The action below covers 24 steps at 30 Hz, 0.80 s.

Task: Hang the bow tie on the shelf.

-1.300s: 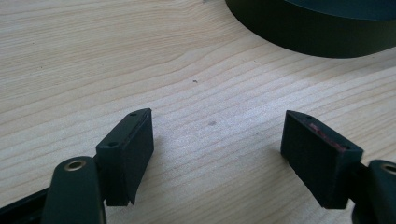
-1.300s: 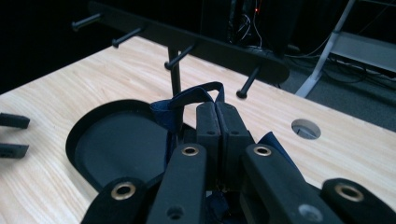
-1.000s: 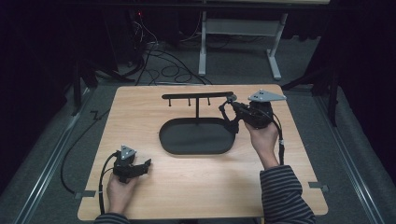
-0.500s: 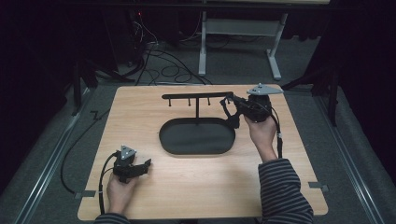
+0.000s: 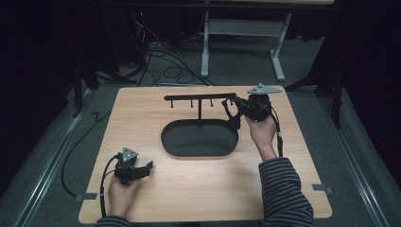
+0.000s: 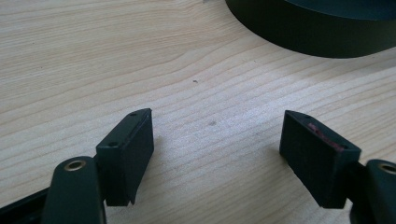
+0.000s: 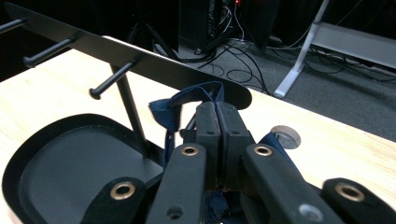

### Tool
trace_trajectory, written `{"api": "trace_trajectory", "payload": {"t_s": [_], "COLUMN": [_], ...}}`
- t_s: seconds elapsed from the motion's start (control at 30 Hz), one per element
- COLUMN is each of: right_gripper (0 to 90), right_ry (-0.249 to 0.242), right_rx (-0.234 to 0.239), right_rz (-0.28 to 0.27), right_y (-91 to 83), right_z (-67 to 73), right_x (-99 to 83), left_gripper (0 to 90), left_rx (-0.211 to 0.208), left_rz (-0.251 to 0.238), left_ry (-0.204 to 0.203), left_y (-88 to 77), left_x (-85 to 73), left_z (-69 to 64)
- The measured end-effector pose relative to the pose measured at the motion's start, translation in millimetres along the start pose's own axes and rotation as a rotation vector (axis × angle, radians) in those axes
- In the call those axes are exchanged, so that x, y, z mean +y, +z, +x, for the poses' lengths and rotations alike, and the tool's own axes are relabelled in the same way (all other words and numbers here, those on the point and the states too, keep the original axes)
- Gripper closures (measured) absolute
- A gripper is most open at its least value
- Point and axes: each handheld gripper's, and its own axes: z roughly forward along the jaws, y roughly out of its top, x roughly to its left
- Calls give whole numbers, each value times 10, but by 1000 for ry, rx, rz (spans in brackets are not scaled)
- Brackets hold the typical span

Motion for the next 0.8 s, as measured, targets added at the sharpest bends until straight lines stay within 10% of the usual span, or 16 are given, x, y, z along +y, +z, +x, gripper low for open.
{"api": "trace_trajectory", "payload": {"t_s": [0.8], "right_gripper": [827], "right_ry": [18], "right_rx": [7], "right_rz": [-13], "right_y": [-93], "right_z": [-37], "right_x": [-7], "left_gripper": [263], "left_rx": [0], "left_rz": [2], "left_ry": [-1], "left_y": [-2], "left_x": [0], "left_z": [2]}}
